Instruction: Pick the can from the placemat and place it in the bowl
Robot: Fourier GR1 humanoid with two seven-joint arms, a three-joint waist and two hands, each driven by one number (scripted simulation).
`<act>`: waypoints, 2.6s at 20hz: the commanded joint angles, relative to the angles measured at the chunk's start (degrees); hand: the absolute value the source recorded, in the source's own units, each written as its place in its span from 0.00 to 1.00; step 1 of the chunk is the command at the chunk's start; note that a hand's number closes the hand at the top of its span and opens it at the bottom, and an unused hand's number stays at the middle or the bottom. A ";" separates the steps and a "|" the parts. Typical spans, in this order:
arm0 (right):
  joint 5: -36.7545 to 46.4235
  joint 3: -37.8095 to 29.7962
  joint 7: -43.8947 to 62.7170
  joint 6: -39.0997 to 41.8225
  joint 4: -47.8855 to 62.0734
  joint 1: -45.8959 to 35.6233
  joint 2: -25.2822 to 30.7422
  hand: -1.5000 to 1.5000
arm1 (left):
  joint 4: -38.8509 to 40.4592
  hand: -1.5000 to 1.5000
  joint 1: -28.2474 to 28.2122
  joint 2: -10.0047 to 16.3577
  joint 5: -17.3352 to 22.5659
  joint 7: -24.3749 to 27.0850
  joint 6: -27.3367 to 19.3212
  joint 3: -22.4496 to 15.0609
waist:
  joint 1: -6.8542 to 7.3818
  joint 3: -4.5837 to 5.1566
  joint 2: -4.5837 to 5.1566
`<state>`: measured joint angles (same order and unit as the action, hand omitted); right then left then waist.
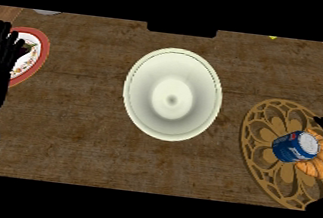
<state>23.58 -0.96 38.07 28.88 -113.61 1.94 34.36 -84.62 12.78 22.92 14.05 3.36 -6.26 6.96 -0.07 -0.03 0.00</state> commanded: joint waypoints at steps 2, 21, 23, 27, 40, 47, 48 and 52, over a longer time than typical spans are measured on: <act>4.56 -0.23 -9.10 -2.69 7.52 -1.28 -2.60 0.00 | -0.81 0.50 2.92 -3.55 -3.61 -2.46 -3.64 -2.15 | 0.01 0.00 0.03; 15.91 -2.24 -17.31 -1.05 20.62 -7.00 -9.36 0.00 | -0.79 0.50 0.67 -5.14 -4.41 -1.27 3.16 3.39 | 0.12 0.03 0.01; 17.81 -1.76 -20.20 -2.91 19.83 -2.76 -9.57 0.00 | 1.38 0.50 2.89 -2.74 -2.97 -2.54 4.76 6.24 | -0.05 0.03 0.00; 16.95 -4.80 -16.97 1.06 21.43 -6.96 -9.34 0.00 | 1.04 0.50 1.61 -5.88 -6.06 -0.24 3.47 3.81 | -0.02 0.04 0.00; 26.08 -2.26 -27.38 -11.27 26.90 -5.05 -12.28 1.00 | -2.40 0.50 1.64 -5.08 -5.88 -4.26 4.76 5.92 | -0.05 0.03 -0.03; 26.07 -6.06 -43.30 -12.88 43.65 -13.81 -2.50 1.00 | -3.88 0.50 2.27 -5.45 -5.34 -5.21 5.53 5.36 | 1.66 -0.12 0.32; 26.04 -4.77 -45.30 -8.36 44.22 -16.81 1.02 1.00 | -0.97 0.50 3.27 -5.54 -6.39 -2.90 5.89 4.81 | 2.18 -0.12 0.74; 28.38 -2.95 -58.99 -9.05 52.13 -19.82 9.45 1.00 | -1.20 0.50 5.42 -4.96 -4.38 -3.53 7.46 5.30 | 4.67 -0.36 1.71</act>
<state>50.47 -4.91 -10.22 19.38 -69.16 -13.82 36.73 -85.71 16.42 17.38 8.50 0.32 -0.04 12.14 2.80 -0.20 1.08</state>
